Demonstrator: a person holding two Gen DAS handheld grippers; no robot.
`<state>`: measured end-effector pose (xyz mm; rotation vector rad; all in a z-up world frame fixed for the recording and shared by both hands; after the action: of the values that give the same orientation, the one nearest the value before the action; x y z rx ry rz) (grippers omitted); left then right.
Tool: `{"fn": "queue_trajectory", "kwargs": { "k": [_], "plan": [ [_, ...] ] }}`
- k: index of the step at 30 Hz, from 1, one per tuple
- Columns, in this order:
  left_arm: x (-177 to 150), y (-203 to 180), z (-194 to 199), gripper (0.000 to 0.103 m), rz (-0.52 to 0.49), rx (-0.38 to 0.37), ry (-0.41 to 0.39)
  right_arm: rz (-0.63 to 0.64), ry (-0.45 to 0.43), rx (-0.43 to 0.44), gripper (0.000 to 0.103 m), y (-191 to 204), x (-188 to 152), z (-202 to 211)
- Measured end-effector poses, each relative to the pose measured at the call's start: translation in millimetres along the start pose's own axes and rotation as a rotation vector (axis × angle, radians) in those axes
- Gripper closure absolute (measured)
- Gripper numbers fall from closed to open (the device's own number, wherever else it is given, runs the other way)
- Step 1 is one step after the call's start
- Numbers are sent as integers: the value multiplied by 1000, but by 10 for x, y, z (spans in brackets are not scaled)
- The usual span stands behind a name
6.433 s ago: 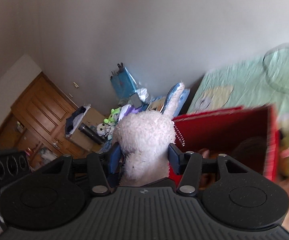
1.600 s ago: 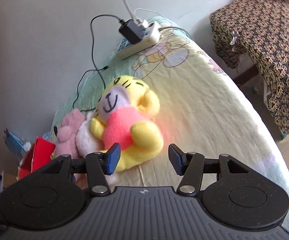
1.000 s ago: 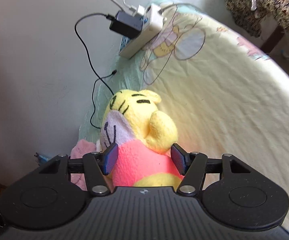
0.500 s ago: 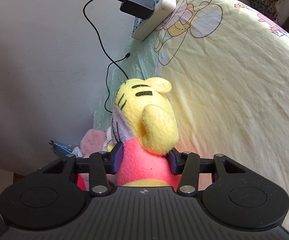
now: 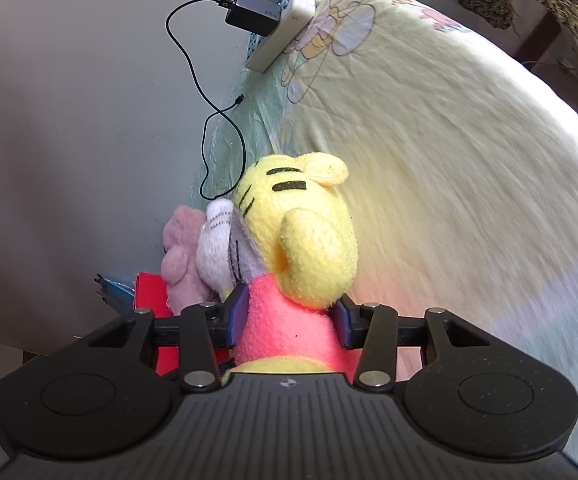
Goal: Organize objects
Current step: 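Lift the yellow tiger plush with the right tool toward the red box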
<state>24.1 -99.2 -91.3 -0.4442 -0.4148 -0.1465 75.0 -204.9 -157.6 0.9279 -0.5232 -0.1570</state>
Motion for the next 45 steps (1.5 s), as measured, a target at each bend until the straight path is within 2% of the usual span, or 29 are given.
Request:
{"fn": "queue_trajectory", "kwargs": {
  "k": [4, 9, 15, 20, 26, 31, 35, 39, 45],
  "plan": [
    [-130, -115, 153, 11, -69, 7, -22, -6, -15, 9, 57, 50, -124, 133],
    [-137, -201, 437, 11, -138, 37, -112, -4, -59, 59, 57, 237, -142, 211],
    [-51, -133, 884, 11, -116, 37, -226, 64, -112, 133, 57, 643, -83, 218],
    [27, 47, 1335, 11, -87, 31, -332, 120, -121, 186, 57, 1062, -59, 105],
    [129, 514, 1829, 11, -67, 31, -428, 182, -116, 226, 57, 1642, -195, -247],
    [197, 1005, 2148, 11, -45, 36, -473, 246, -84, 240, 58, 2129, -415, -700],
    [255, 1382, 2305, 11, -46, 77, -500, 293, -101, 227, 59, 2453, -548, -1045],
    [349, 1773, 2346, 11, -14, 65, -487, 285, -121, 193, 61, 2566, -589, -1347],
    [421, 2258, 2222, 12, 58, 39, -417, 387, -172, 69, 67, 2702, -614, -1588]
  ]
}}
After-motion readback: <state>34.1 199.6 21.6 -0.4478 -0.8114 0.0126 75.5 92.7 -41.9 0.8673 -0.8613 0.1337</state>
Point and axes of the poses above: each gripper's, at about its wrist camera, not at the fingertips, and z roughly against the way its jaws point, y to its left, x to its top, the point moved 8 cm from there along -z, roughly the way its jaws point, and after that the axes turned 14 degrees about z, right-handed, at the moved point
